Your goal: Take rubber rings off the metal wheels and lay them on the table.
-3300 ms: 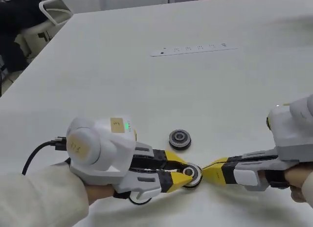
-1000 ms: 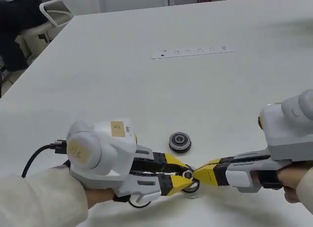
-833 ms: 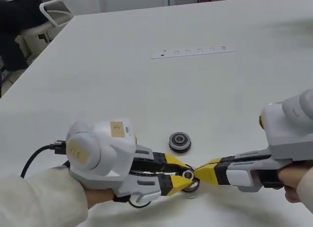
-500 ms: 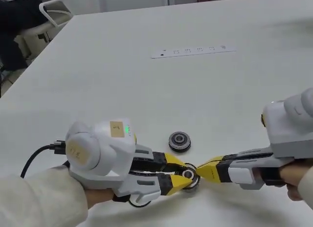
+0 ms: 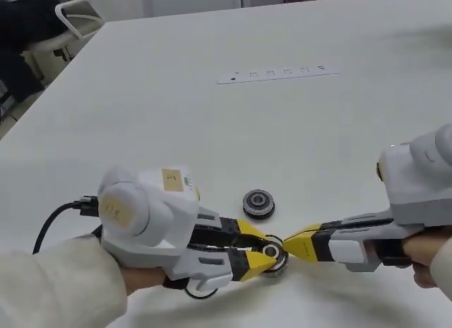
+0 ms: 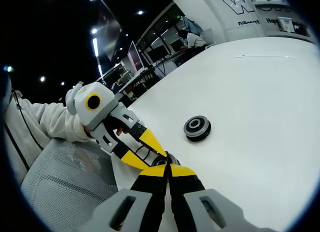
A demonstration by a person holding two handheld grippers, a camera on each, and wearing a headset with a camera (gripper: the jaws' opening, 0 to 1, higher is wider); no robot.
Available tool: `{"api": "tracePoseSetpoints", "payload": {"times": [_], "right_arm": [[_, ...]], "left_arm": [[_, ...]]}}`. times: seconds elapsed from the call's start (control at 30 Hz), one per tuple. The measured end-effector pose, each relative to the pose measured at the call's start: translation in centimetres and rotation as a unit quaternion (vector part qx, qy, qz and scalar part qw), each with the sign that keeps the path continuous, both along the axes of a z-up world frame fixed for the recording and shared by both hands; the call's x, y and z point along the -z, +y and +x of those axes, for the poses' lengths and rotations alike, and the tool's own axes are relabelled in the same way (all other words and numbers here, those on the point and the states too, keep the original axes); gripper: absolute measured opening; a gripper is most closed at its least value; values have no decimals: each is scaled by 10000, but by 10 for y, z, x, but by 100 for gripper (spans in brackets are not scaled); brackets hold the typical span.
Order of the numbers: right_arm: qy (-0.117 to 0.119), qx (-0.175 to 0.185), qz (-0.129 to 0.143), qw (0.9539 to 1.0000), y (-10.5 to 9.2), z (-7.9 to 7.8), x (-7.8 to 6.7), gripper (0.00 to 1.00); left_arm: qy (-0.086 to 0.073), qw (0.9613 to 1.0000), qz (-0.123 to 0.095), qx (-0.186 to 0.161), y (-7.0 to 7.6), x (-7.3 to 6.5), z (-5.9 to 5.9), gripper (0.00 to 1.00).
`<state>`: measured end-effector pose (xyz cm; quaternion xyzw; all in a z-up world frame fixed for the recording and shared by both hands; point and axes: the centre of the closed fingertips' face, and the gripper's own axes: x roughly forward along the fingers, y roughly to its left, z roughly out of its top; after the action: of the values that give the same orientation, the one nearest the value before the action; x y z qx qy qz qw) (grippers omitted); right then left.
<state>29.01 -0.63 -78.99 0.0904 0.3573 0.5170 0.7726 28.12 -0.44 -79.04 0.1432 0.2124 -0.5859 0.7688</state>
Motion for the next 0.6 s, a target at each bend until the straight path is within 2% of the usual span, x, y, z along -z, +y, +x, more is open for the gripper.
{"api": "tracePoseSetpoints", "payload": {"times": [0.07, 0.23, 0.43, 0.6], "right_arm": [[-13, -17, -8, 10000, 0, -1, 0, 0], [-27, -20, -5, 10000, 0, -1, -2, 0], [-54, -30, -4, 10000, -1, -2, -4, 0], [-87, 1, 27, 10000, -2, -1, -8, 0]], "left_arm": [[92, 9999, -32, 87, 0, -1, -5, 20], [14, 9999, -10, 143, 0, -5, -7, 24], [-48, 9998, -68, 171, 1, -17, -10, 26], [-21, 9998, 11, 221, 2, -23, -14, 40]]}}
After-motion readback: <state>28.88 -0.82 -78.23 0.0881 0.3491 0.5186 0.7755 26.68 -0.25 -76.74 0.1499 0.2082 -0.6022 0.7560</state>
